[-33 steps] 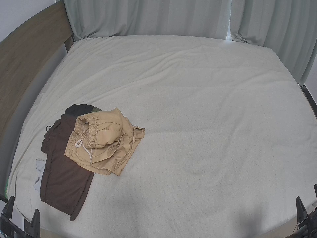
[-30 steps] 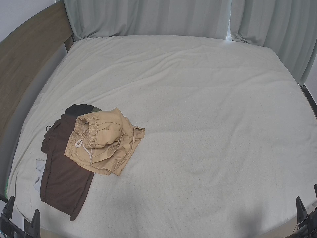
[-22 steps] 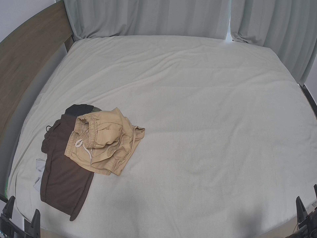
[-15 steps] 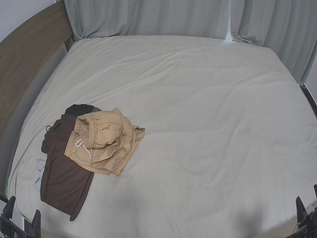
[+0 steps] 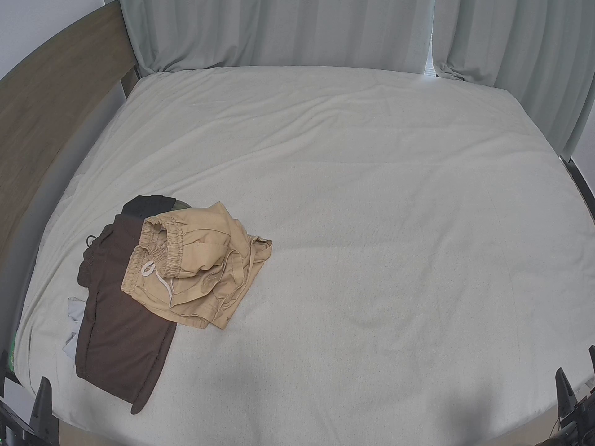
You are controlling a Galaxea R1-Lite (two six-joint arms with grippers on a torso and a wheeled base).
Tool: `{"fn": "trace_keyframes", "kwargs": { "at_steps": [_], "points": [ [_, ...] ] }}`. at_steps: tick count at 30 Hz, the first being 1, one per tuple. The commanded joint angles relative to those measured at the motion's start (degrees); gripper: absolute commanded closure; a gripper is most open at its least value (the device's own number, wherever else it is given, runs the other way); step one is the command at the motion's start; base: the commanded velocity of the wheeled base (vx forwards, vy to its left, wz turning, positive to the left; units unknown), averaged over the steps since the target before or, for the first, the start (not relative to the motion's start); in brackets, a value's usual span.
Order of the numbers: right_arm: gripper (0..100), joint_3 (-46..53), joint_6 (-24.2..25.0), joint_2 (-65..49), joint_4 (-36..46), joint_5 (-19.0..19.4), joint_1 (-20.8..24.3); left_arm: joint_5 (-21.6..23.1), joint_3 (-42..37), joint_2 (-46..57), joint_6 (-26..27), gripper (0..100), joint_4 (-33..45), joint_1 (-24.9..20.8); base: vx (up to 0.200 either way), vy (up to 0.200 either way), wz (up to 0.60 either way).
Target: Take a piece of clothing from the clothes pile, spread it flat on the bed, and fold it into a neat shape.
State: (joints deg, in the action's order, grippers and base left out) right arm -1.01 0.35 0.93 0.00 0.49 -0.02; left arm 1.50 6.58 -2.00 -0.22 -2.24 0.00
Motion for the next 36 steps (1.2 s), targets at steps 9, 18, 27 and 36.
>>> {"fn": "trace_keyframes", "kwargs": {
  "at_steps": [9, 18, 27, 36],
  "points": [
    [0, 1.01, 0.00, -0.93, 0.00, -0.05, 0.02, 5.00, 3.52, -13.21, -8.57, 0, -0.04, -5.89, 0.000, 0.000, 0.00],
    [0, 1.01, 0.00, -0.93, 0.00, -0.05, 0.02, 5.09, 7.74, -23.05, -9.89, 0, -0.22, -8.70, 0.000, 0.000, 0.00],
    [0, 1.01, -0.09, -0.93, 0.00, 0.04, 0.02, 8.34, 13.19, -37.64, -12.79, 0, -6.81, -8.17, 0.000, 0.000, 0.00],
    [0, 1.01, -0.09, -0.93, 0.00, 0.04, -0.06, 10.72, 16.71, -51.26, -13.49, 0, -15.95, -7.65, 0.000, 0.000, 0.00]
  ]
}}
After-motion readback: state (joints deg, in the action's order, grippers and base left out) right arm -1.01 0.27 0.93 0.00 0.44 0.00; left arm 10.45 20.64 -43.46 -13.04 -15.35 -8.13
